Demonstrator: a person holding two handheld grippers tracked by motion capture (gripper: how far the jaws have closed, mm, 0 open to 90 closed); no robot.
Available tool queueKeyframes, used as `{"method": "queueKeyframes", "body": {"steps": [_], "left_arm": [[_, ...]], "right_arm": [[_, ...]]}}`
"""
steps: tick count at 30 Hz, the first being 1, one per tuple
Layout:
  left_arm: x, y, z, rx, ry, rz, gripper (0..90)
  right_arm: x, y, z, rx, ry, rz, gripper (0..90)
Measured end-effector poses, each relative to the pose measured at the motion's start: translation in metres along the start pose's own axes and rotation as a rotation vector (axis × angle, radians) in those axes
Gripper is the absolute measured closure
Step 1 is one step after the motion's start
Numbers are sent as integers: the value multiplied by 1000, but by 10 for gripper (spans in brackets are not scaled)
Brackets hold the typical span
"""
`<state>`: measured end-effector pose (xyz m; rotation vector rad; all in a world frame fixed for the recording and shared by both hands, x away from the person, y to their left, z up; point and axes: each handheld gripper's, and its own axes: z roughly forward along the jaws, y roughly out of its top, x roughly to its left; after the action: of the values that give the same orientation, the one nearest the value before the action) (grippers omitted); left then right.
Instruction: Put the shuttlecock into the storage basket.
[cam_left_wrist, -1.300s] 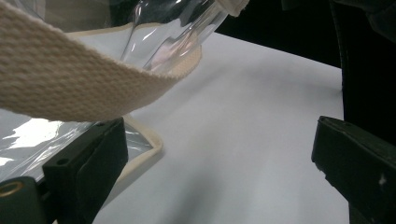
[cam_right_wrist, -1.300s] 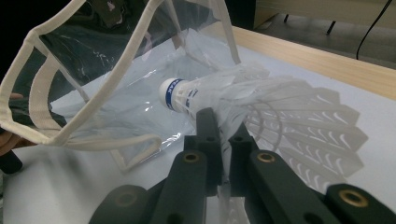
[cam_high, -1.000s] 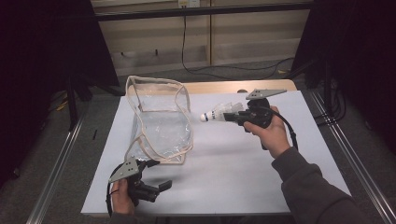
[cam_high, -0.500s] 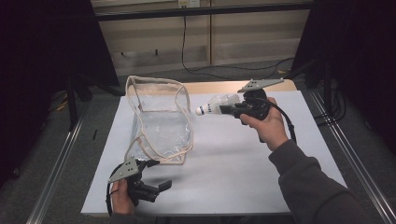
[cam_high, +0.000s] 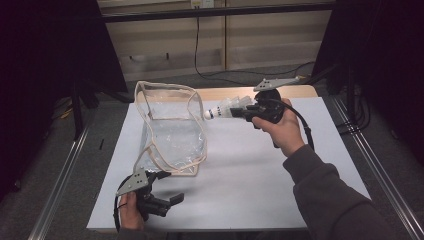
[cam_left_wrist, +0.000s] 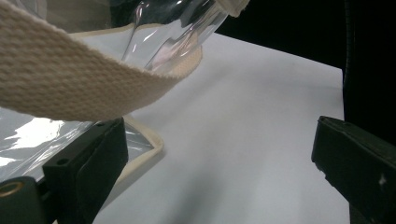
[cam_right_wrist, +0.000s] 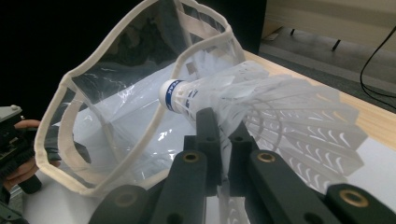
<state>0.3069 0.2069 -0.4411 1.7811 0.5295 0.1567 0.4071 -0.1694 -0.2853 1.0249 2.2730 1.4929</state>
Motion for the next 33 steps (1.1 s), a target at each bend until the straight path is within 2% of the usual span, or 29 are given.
{"method": "queueKeyframes", "body": {"steps": [14,33], "left_arm": [[0,0,0,-4,-3,-1,37],[1,0,-1,-2,-5,1,37]], "right_arm": [[12,19,7,-16,16,-16,880],[28,34,21,1,34,-52,880]]}}
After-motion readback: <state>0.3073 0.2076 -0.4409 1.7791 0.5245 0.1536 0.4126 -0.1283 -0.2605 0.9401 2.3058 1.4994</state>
